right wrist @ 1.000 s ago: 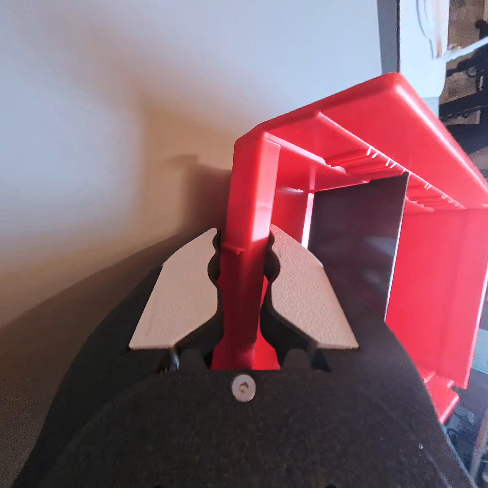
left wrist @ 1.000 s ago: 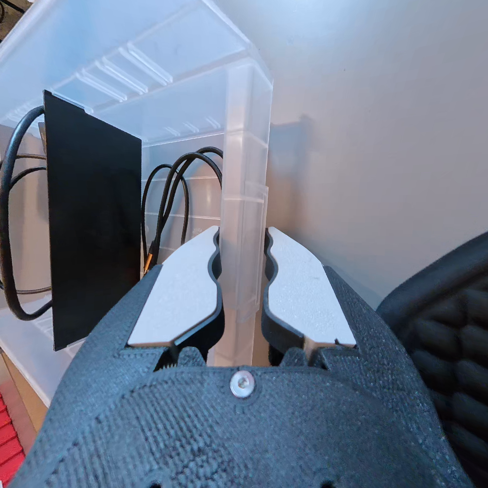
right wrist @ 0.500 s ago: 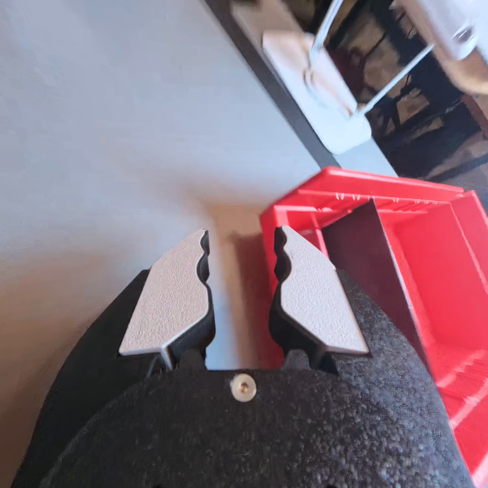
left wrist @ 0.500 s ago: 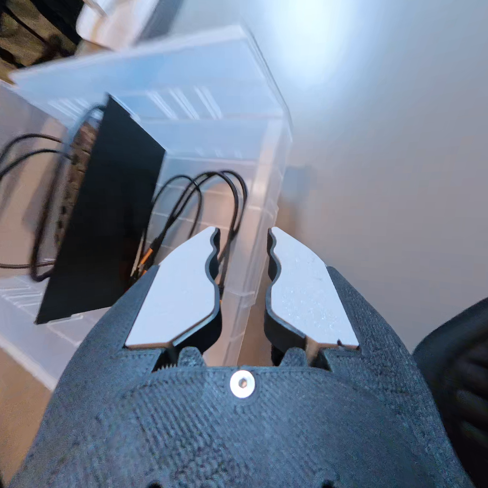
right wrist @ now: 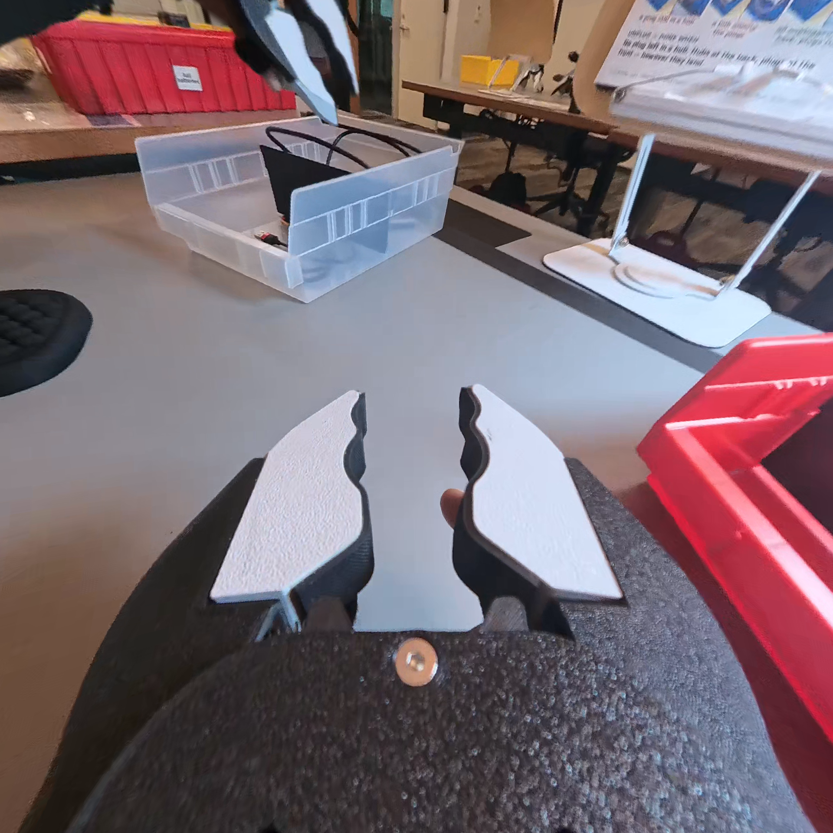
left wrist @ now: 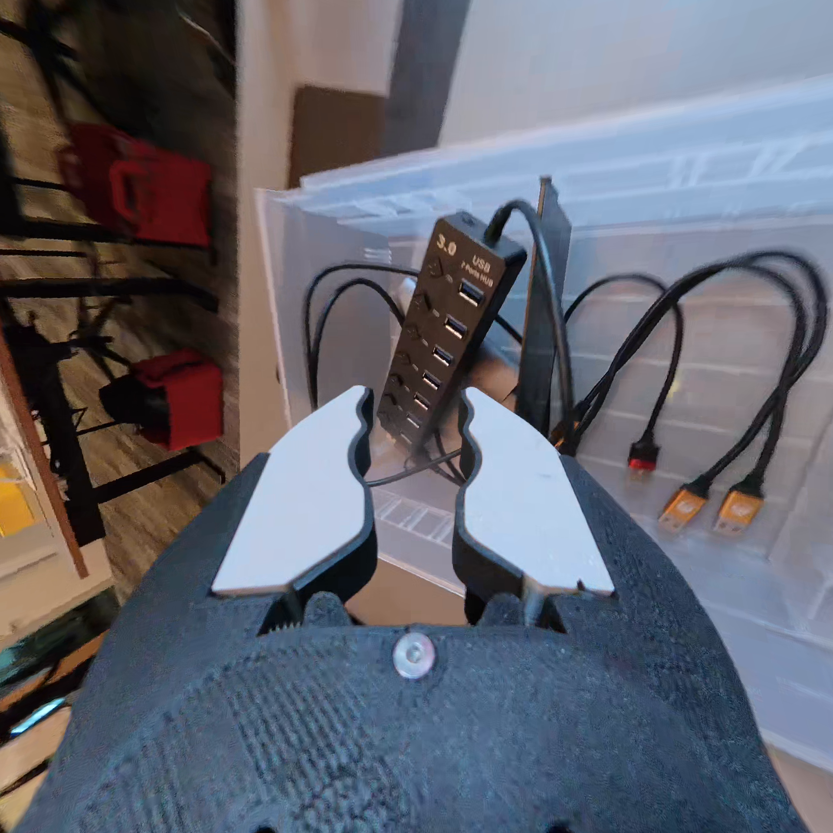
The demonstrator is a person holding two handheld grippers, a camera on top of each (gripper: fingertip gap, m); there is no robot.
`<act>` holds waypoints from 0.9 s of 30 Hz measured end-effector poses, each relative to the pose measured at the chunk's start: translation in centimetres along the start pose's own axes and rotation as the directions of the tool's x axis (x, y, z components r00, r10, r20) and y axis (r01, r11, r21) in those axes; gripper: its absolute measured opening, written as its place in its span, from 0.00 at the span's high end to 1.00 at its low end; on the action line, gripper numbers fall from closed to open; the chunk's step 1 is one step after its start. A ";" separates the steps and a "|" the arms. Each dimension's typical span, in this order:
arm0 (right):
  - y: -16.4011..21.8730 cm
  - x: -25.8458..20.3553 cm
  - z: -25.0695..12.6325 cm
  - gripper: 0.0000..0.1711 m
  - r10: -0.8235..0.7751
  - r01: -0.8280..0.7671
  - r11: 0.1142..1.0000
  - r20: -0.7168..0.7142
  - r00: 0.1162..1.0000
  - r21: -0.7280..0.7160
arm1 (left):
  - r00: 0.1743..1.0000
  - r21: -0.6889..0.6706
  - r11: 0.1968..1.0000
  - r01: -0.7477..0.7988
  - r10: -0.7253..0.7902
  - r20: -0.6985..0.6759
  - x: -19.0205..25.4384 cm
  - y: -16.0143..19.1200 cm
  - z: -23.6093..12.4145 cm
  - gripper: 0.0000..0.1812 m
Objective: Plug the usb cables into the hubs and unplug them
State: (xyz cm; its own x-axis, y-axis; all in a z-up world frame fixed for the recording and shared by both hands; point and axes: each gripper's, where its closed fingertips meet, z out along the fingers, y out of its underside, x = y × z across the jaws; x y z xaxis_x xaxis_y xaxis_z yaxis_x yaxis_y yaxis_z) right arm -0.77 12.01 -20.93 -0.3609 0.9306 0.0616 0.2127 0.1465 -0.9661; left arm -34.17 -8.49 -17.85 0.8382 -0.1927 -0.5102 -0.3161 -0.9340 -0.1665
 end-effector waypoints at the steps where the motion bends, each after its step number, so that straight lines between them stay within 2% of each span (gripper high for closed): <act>1: 0.3 0.1 -0.1 0.77 -0.002 0.002 1.000 -0.001 1.000 -0.005 | 0.998 -0.058 0.997 -0.053 0.051 -0.040 -0.1 0.2 1.1 0.80; 4: 0.9 0.5 -0.4 0.77 -0.025 0.024 0.999 -0.020 1.000 -0.026 | 0.972 -0.190 0.965 -0.180 0.145 -0.185 0.6 1.0 4.0 0.78; 6: 1.0 0.9 -0.5 0.78 -0.002 0.002 1.000 -0.021 1.000 -0.027 | 0.951 -0.214 0.952 -0.219 0.159 -0.264 1.1 0.9 5.5 0.75; 11: 1.2 1.4 -0.3 0.79 0.042 -0.043 0.999 -0.011 0.999 -0.026 | 0.926 -0.212 0.947 -0.240 0.158 -0.342 1.9 0.4 8.9 0.67; 15: 1.5 1.3 -0.3 0.80 0.040 -0.041 0.998 -0.009 0.999 -0.037 | 0.927 -0.121 0.979 -0.167 0.114 -0.357 2.0 -0.5 8.6 0.69; 17: 1.4 1.0 -0.4 0.81 0.035 -0.035 0.999 -0.001 0.999 -0.032 | 0.938 -0.073 0.996 -0.054 0.026 -0.346 1.2 -1.1 6.7 0.70; 20: 0.8 0.6 -0.5 0.81 0.021 -0.021 1.000 0.007 1.000 -0.015 | 0.965 0.097 0.990 0.103 -0.075 -0.252 -2.1 -2.5 1.2 0.70; 24: -0.4 -0.1 -0.5 0.81 -0.005 0.004 1.000 0.014 1.000 0.023 | 0.978 0.386 0.898 0.210 -0.199 -0.068 -6.3 -5.4 -9.1 0.70; 27: -2.5 -0.3 -0.2 0.81 -0.052 0.053 0.997 -0.016 0.999 0.056 | 0.963 0.526 0.822 0.219 -0.268 0.018 -6.6 -7.9 -16.1 0.70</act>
State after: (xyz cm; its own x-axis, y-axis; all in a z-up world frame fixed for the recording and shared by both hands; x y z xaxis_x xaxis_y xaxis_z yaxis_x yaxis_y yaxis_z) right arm -1.03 11.40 -18.50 -0.3570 0.9269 0.1155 0.1424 0.1762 -0.9740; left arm -30.03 -4.70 0.42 0.8839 0.0704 -0.4623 -0.3103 -0.6512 -0.6926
